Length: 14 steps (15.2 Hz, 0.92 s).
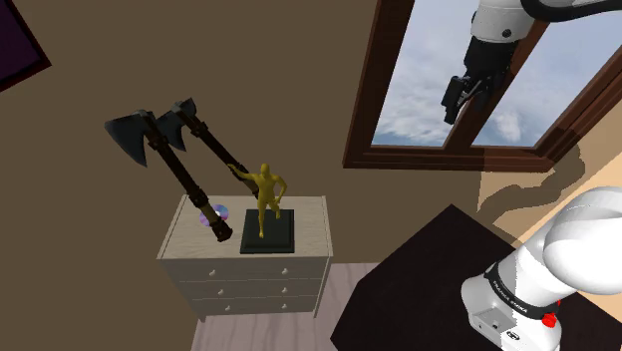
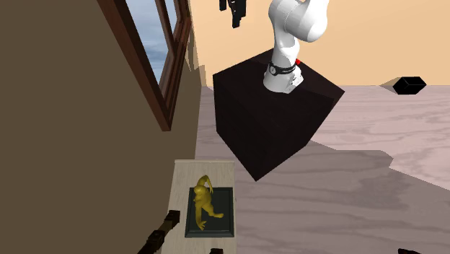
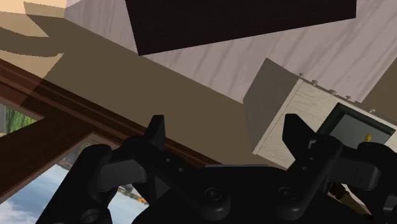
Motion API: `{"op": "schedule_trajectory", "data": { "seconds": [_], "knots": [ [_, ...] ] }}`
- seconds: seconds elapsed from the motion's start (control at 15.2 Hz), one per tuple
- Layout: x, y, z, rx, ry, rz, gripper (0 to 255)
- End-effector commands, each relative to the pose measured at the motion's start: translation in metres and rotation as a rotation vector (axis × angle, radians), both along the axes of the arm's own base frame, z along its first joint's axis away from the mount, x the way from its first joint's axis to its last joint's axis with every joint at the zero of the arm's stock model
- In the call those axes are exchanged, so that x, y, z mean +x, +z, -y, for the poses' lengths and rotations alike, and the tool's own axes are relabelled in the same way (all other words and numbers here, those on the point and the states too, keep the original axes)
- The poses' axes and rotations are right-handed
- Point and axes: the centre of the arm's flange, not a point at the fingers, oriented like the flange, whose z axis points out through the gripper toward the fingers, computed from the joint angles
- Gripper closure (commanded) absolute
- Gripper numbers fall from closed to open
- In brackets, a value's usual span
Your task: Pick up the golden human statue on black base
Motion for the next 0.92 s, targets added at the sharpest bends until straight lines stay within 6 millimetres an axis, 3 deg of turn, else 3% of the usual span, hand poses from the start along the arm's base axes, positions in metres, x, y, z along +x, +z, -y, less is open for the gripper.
{"op": "schedule_trajectory", "data": {
  "seconds": [0.0, 0.86],
  "knots": [
    [0.0, 0.0, 0.0, 0.0, 0.0, 0.0, 0],
    [0.11, -0.072, -0.111, -0.037, 0.075, 0.03, 0]
  ]
}}
